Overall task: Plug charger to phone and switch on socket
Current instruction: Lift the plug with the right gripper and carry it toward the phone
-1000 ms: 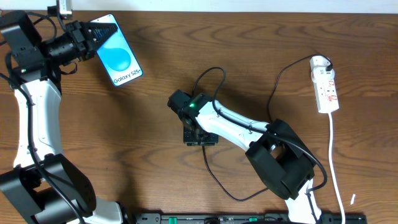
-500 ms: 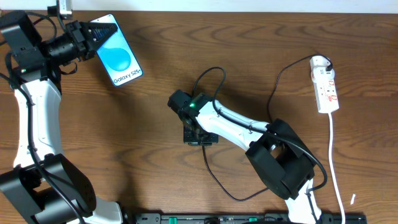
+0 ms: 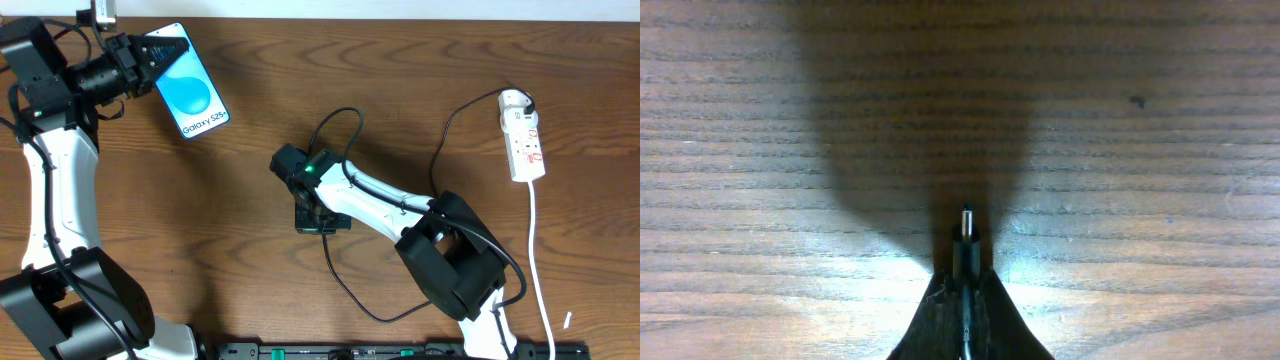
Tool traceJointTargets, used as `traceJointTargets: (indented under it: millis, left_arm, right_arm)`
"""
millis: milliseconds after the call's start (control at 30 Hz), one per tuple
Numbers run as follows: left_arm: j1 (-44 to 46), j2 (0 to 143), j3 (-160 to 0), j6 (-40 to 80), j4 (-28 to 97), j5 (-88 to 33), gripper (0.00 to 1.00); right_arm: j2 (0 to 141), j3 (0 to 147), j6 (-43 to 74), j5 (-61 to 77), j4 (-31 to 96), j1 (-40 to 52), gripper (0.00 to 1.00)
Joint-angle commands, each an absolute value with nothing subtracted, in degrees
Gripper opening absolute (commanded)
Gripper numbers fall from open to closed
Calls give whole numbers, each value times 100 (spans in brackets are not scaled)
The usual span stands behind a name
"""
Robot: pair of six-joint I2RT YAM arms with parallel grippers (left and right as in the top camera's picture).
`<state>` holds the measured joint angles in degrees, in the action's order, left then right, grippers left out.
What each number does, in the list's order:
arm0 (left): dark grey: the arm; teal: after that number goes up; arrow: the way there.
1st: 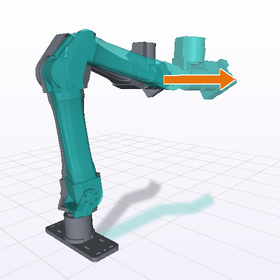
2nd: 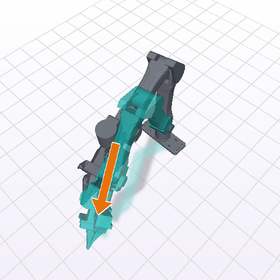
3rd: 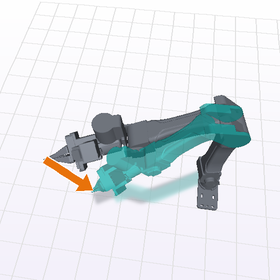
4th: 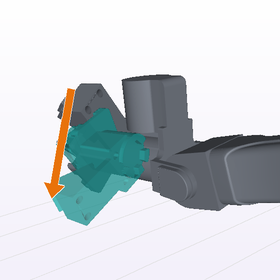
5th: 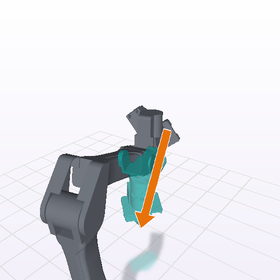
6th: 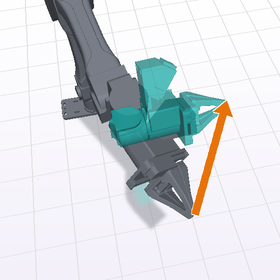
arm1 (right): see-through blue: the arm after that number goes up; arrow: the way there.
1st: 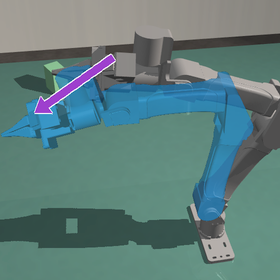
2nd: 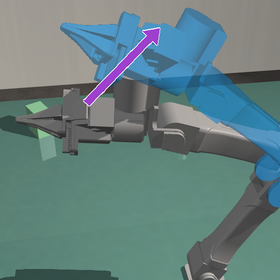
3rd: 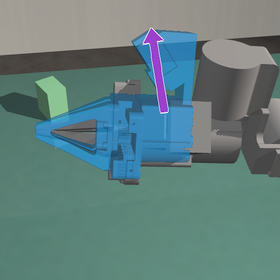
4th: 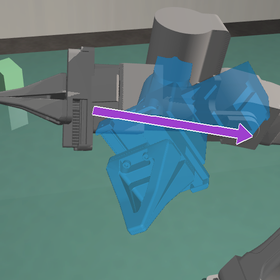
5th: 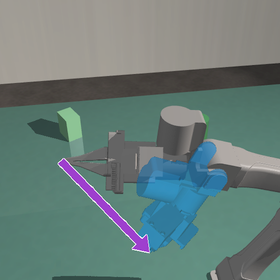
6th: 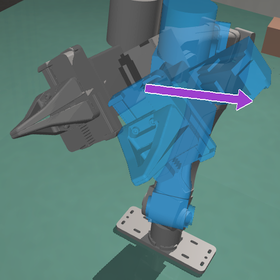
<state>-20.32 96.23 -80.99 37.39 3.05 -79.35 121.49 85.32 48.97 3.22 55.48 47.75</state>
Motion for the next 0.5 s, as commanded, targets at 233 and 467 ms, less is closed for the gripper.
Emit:
traceJointTargets:
  millis: [233,467]
  left_arm:
    - [-2051,9526,-8084,3664,292,-8036,7]
    - [-2051,9526,-8084,3664,292,-8036,7]
  right_arm:
    - [12501,8401,4150,1133,5216,4609,1]
    - [12501,8401,2558,3522,4569,4436,1]
